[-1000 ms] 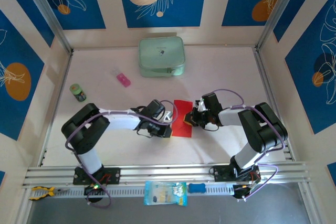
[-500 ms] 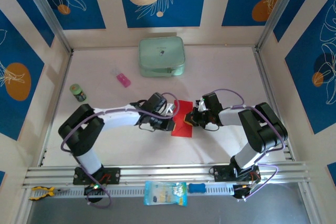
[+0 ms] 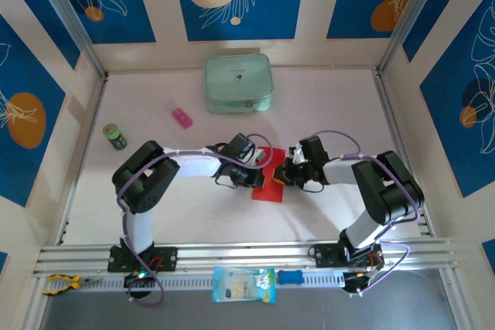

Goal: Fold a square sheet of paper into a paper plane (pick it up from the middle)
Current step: Fold the triangle a second time at the center of the table, then turn over the paper at the center of the table.

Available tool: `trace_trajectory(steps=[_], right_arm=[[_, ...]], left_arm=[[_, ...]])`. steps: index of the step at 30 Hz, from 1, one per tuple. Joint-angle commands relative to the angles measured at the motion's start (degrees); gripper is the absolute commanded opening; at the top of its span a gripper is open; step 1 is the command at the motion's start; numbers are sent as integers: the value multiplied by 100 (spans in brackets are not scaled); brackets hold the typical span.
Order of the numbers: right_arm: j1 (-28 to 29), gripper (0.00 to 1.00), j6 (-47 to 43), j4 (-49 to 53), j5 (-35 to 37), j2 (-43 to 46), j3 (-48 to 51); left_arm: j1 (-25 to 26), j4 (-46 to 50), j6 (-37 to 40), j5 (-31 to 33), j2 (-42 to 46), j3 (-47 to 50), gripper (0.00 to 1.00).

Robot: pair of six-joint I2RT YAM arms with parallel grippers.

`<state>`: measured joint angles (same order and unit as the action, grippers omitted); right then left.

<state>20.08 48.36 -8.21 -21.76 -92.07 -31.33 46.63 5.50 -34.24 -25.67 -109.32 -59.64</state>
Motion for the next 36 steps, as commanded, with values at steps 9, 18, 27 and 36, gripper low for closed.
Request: trace_trajectory(steps=[9,18,27,36], right_arm=[[-785,1,-291,247,-61,73,-54],[-629,7,-274,979,-96,1168,35],[46,24,166,2138,349,2125,293],[766,32,747,2633,697,2600,339]], left_arm=[[134,253,-546,352,-52,863,1],[394,52,-1023,540,469,1066,4],[368,700,-361,993,1156,501,15],[259,1029,190,839,525,81,13]])
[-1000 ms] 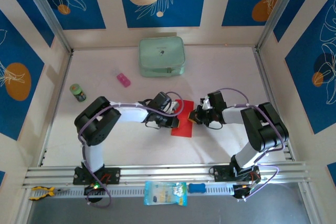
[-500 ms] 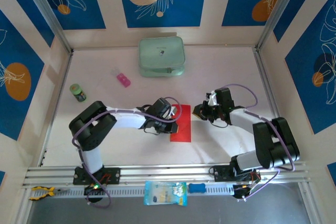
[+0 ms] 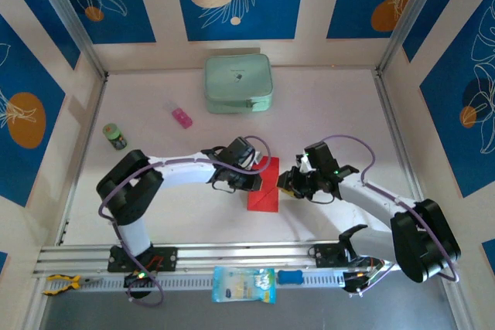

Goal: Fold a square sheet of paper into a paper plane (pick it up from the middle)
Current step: Turn over the paper at the center of the table.

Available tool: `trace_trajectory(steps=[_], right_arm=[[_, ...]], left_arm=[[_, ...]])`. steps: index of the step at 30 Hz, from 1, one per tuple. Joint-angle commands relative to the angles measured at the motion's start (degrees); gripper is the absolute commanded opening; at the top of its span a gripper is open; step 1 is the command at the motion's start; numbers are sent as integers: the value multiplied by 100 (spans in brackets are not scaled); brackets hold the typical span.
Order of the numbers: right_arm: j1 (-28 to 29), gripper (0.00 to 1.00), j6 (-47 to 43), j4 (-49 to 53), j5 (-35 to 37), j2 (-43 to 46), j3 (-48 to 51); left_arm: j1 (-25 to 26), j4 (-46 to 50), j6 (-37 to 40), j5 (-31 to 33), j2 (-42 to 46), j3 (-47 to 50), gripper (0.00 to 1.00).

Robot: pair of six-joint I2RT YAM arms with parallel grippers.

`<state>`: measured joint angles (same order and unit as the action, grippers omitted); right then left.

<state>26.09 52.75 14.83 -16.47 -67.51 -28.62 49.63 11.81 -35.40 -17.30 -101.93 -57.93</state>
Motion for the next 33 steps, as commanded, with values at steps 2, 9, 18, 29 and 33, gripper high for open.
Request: trace_trajectory(steps=[2,9,18,29,33], right_arm=[[266,34,549,209,219,190,185],[618,35,816,-150,196,9,284],[803,35,878,-359,217,-438,194],[820,38,790,-619,155,-1036,75],[819,42,879,-1014,134,-973,77]], left_arm=[[-45,494,357,79,-300,-97,12],[-41,269,280,80,-349,196,9],[-41,81,148,17,-329,405,8],[-41,135,151,60,-285,396,7],[-36,126,154,51,-284,393,7]])
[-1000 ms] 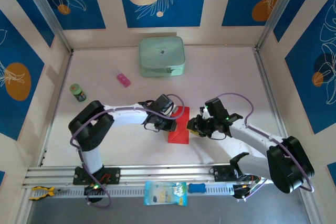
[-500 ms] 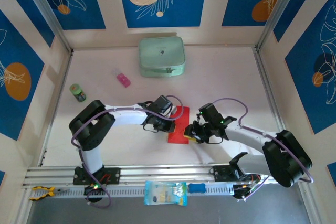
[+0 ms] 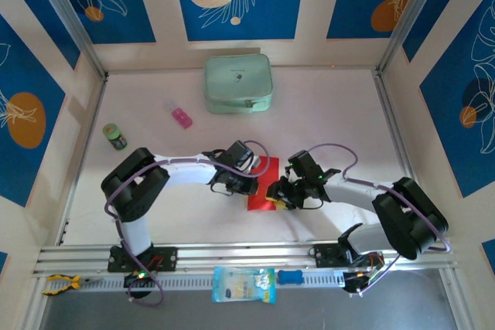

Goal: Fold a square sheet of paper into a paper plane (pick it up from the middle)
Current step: Turn over the paper at the center of the table.

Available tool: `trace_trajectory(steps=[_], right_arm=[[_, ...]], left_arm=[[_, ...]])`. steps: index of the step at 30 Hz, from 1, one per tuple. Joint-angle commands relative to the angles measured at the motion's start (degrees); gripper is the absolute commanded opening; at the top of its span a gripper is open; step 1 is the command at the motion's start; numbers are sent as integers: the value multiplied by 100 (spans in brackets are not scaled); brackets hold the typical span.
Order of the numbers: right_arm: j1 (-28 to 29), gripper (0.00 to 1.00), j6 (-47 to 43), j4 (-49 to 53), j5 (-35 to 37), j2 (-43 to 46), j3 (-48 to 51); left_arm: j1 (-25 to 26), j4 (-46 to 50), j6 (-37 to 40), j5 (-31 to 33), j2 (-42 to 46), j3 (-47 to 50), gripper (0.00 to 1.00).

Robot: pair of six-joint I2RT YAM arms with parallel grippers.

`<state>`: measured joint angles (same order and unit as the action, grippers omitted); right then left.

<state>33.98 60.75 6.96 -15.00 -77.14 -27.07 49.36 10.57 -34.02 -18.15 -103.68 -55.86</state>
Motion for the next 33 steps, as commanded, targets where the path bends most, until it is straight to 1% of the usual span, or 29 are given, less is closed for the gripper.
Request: trace_trajectory(steps=[1,4,6,15,24,27,33], right_arm=[[7,44,64,-262,10,13,-95],[-137,49,63,-463,3,44,-87],[-246,50,12,-721,-156,-26,-88],[-368,51,-172,-1055,-267,-410,-321],[-635,51,-365,-1258,-452,-652,-368],[-678,49,-403,-1478,-615,-701,-326],[-758,42,-453,-1572,-591,-832,-234]], left_arm=[[-14,253,18,137,-118,176,7],[-12,240,12,128,-105,182,7],[-15,226,9,111,-116,187,7],[-13,241,5,119,-70,185,7],[-14,226,-30,101,-49,185,7],[-15,230,-39,101,-14,189,7],[-15,242,-60,84,49,137,7]])
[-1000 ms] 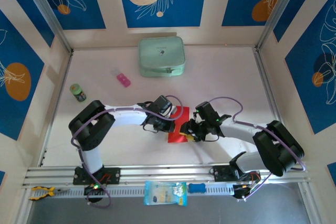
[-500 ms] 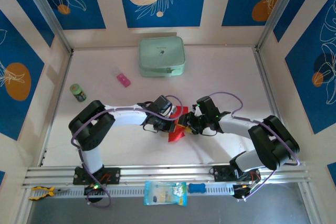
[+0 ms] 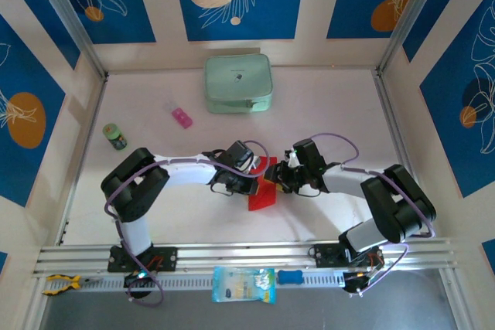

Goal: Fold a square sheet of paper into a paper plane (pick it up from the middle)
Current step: Turn over the paper at the center of the table.

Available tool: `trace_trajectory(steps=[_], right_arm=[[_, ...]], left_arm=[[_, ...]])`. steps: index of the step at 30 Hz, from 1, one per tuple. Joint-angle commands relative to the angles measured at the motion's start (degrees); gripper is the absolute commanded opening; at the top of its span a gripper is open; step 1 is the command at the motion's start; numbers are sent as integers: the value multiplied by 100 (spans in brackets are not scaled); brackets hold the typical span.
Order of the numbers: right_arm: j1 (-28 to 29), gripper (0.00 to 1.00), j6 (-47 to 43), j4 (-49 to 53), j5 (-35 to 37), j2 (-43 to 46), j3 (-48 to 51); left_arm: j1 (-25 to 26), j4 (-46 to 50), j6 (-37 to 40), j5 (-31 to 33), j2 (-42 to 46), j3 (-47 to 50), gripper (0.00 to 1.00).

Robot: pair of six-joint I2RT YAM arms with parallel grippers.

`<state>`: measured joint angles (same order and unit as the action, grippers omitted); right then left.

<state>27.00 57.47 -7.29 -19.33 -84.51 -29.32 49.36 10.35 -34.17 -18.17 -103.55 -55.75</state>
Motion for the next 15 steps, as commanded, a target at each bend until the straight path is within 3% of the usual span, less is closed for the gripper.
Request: trace_trajectory(steps=[1,15], right_arm=[[-72,41,-142,-164,-162,-100,5],[-235,12,-439,-243,-308,-157,51]], left_arm=[[-15,265,-54,93,45,125,7],[-15,116,-220,124,396,161,17]])
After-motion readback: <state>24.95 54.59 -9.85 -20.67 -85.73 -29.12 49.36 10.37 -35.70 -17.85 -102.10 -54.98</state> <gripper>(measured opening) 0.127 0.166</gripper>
